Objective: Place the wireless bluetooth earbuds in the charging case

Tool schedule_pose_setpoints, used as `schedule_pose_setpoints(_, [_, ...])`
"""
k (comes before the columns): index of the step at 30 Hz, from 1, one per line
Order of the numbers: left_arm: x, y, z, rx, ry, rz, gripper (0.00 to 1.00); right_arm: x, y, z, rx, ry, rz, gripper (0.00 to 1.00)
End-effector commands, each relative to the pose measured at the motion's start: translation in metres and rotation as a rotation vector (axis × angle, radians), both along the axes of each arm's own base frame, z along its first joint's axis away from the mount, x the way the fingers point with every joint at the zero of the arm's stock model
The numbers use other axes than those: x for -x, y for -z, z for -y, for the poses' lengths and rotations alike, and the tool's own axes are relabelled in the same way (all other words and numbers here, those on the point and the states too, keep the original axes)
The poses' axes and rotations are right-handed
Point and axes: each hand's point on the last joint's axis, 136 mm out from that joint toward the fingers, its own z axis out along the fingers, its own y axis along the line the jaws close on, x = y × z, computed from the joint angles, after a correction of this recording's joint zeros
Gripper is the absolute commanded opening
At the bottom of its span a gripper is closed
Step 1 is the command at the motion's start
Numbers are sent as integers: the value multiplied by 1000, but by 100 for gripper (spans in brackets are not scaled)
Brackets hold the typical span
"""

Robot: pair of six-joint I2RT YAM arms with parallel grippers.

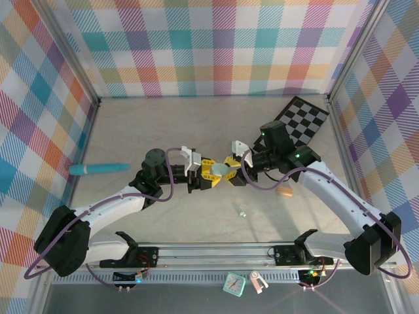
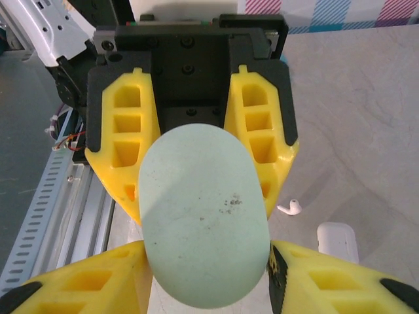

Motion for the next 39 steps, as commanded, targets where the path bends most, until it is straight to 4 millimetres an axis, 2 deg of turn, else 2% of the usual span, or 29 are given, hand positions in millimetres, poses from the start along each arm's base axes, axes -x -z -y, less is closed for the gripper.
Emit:
schedule_pose_setpoints(1, [7, -6, -1, 24, 28, 37, 35, 1, -10, 0, -35, 14, -6, 50])
schedule_pose_setpoints(11, [8, -7, -1, 34, 34, 41, 35, -21, -21, 6, -67, 128, 41, 52])
schedule_pose_setpoints(21, [5, -11, -1, 63, 39, 38, 35, -23, -26, 10, -84, 144, 40, 52])
schedule_pose_setpoints(23, [5, -12, -1, 66, 39, 38, 35, -33, -29, 12, -91, 198, 52, 53])
schedule_pose_setpoints(29, [4, -13, 0, 73, 40, 41, 35, -44, -43, 14, -139, 264, 76, 60])
schedule_pose_setpoints(36, [-3, -15, -2, 115, 26, 37, 35, -44, -53, 16, -172, 289, 64, 70])
schedule_pose_setpoints(39, [-8, -19, -5, 148, 8, 35, 35, -34, -64, 17, -216, 260, 83, 76])
